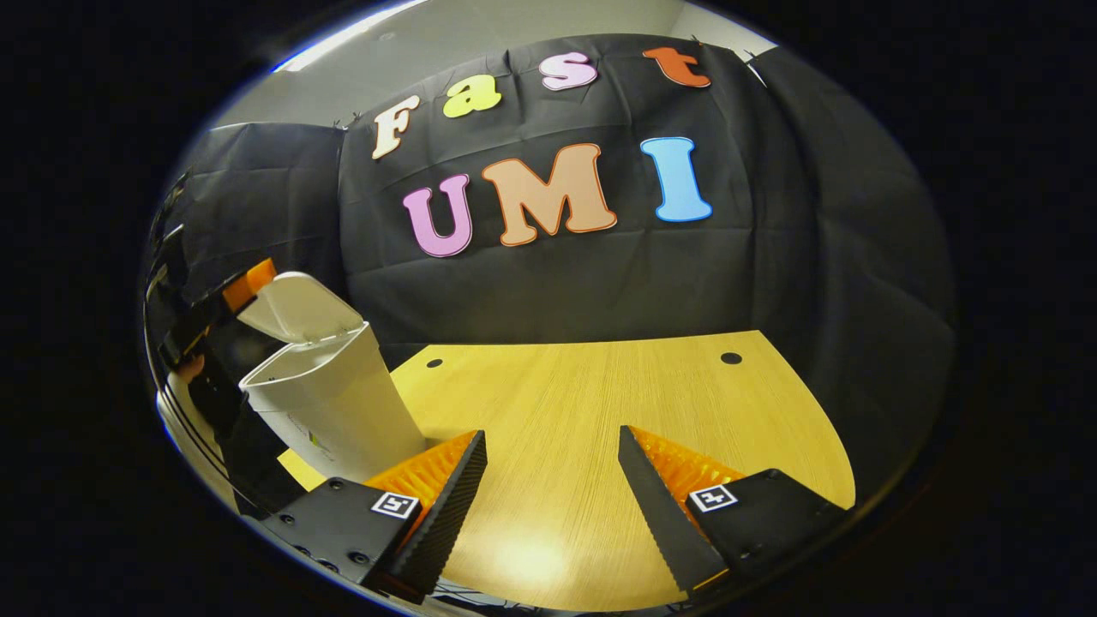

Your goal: Press the lid of the desktop garbage bin to open it, pick up the crumpled paper on the desktop and throw it into the bin, then pick up the pop can on the desktop and drop it into the bin, and finally close the garbage bin lid.

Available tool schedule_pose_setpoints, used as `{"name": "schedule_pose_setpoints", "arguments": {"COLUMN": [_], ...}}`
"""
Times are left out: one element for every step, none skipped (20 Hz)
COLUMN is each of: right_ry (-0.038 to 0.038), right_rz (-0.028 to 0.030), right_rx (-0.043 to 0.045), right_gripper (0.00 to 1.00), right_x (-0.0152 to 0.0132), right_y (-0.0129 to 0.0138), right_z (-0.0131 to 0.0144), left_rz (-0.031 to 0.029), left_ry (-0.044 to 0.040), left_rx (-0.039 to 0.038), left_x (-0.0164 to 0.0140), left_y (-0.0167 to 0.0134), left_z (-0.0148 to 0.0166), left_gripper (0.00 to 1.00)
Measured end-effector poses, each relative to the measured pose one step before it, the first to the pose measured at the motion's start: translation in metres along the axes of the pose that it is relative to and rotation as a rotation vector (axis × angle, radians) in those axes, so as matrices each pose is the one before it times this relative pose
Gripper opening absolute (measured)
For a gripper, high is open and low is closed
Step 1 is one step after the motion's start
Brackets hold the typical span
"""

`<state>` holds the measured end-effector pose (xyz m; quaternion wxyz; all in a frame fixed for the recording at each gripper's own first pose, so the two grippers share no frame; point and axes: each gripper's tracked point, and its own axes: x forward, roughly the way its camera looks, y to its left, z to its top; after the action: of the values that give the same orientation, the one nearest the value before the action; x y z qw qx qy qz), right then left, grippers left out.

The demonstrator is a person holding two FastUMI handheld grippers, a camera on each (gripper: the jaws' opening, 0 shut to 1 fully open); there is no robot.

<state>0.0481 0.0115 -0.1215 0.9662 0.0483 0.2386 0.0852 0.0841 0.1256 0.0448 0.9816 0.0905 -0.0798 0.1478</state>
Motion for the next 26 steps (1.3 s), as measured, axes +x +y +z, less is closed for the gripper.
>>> {"name": "schedule_pose_setpoints", "arguments": {"right_ry": [0.00083,0.00228,0.00097,0.00199,0.00122,0.00182,0.00117,0.00207,0.00105,0.00067,0.00052,0.00235,0.00362,0.00331,0.00398,0.00416,0.0036,0.00619,0.0065,0.00587,0.00411,0.00236,0.00035,-0.00047,-0.00254,-0.00259], "right_rz": [0.00073,0.00106,0.00017,0.00031,0.00031,0.00022,-0.00099,-0.00115,-0.00043,-0.00135,-0.00049,-0.0004,0.00016,0.00015,-0.0005,-0.00092,-0.00072,0.00081,0.00198,0.00116,-0.00026,-0.00053,0.00201,0.00265,0.00249,0.0004], "right_rx": [-0.00037,-0.00144,-0.0009,-0.00058,-0.00049,-0.00074,-0.00142,-0.00118,-0.00096,-0.00076,-0.00079,-0.00062,-0.00145,-0.00281,-0.00379,-0.00392,-0.0022,-0.00023,-0.00004,-0.00165,-0.0031,-0.00223,-0.00013,0.00115,0.00074,-0.00036], "right_gripper": [0.98,0.98,0.98,0.98,0.98,0.98,0.98,0.98,0.98,0.98,0.98,0.98,0.98,0.98,0.98,0.98,0.98,0.98,0.98,0.98,0.98,0.98,0.98,0.98,0.98,0.98], "right_x": [-0.00024,-0.00075,-0.00002,-0.00005,-0.00076,-0.00038,-0.00006,-0.00026,-0.00031,-0.00029,-0.00064,-0.0007,-0.00065,-0.00065,-0.00021,-0.00052,-0.00056,0.00006,0.00041,-0.00035,-0.00011,-0.00025,-0.00019,-0.00066,-0.00119,0.00017], "right_y": [0.00092,0.00139,0.00083,0.00051,0.00035,0.00058,-0.00019,-0.00048,-0.00012,0.00089,0.00016,-0.00045,-0.00012,0.00021,-0.00017,0.00059,-0.0001,-0.00054,0.00066,0.0014,0.00047,0.00011,0.00064,0.001,0.00103,0.00034], "right_z": [0.00045,-0.00232,0.00098,-0.00064,-0.00038,-0.00059,0.00014,-0.00029,0.00009,0.00039,0.0001,-0.00133,-0.00051,-0.00139,-0.00089,-0.00069,-0.00146,-0.00244,-0.00216,-0.00196,-0.00084,-0.00055,-0.00011,-0.00019,0.00168,-0.00047], "left_rz": [0.00313,0.00384,0.0037,0.00308,0.00107,0.0002,0.00506,0.00619,0.00654,0.00783,0.00797,0.00679,0.00385,-0.00135,0.00332,0.00383,0.00634,0.0052,0.0005,-0.00194,-0.0029,-0.00349,-0.00332,-0.00111,-0.00206,-0.00385], "left_ry": [0.00335,-0.00522,-0.00755,-0.00927,-0.00704,0.0021,0.00586,0.01353,0.01739,0.02124,0.02283,0.03448,-0.02734,-0.02389,0.0136,-0.01459,-0.00715,-0.01229,-0.0159,-0.00363,0.00133,-0.01252,-0.00146,-0.01109,0.00025,-0.00561], "left_rx": [0.00223,0.01275,0.01935,0.01364,0.0088,0.00419,-0.00006,-0.00684,-0.0096,-0.01127,-0.00735,-0.00378,-0.0001,0.00598,0.00628,-0.00156,-0.01009,-0.01094,0.00291,0.00588,0.00565,-0.00722,-0.00063,-0.00105,0.00144,0.00013], "left_x": [-0.00879,-0.00859,-0.00532,-0.00392,-0.00316,-0.00418,-0.00331,-0.00352,-0.00214,-0.00281,-0.00217,-0.00248,-0.00351,0.00057,0.00103,0.00063,0.00044,-0.00102,0.00016,-0.00073,0.00017,-0.00128,0.00091,0.00014,0.00024,-0.00087], "left_y": [-0.00095,-0.00076,-0.00152,0.0002,-0.00142,-0.00223,0.00024,0.00093,0.00075,0.00078,0.00104,0.00195,0.00016,0.00041,-0.00017,0.00111,0.00058,0.00062,-0.00111,-0.00116,-0.00035,0.00045,-0.00077,0.001,0.00006,0.00048], "left_z": [-0.00841,-0.00727,-0.00554,-0.00399,-0.00353,-0.00588,-0.00527,-0.00766,-0.00723,-0.00807,-0.00893,-0.01149,-0.0002,0.0122,-0.00608,0.00141,-0.00236,-0.00064,0.0027,-0.00307,-0.00254,0.0016,-0.00066,0.00267,0.00206,-0.00153], "left_gripper": [0.92,0.88,0.92,0.88,0.94,0.93,0.89,0.94,0.9,0.94,0.92,0.94,0.94,0.96,0.94,0.92,0.92,0.92,0.93,0.92,0.92,0.92,0.93,0.93,0.93,0.92]}}
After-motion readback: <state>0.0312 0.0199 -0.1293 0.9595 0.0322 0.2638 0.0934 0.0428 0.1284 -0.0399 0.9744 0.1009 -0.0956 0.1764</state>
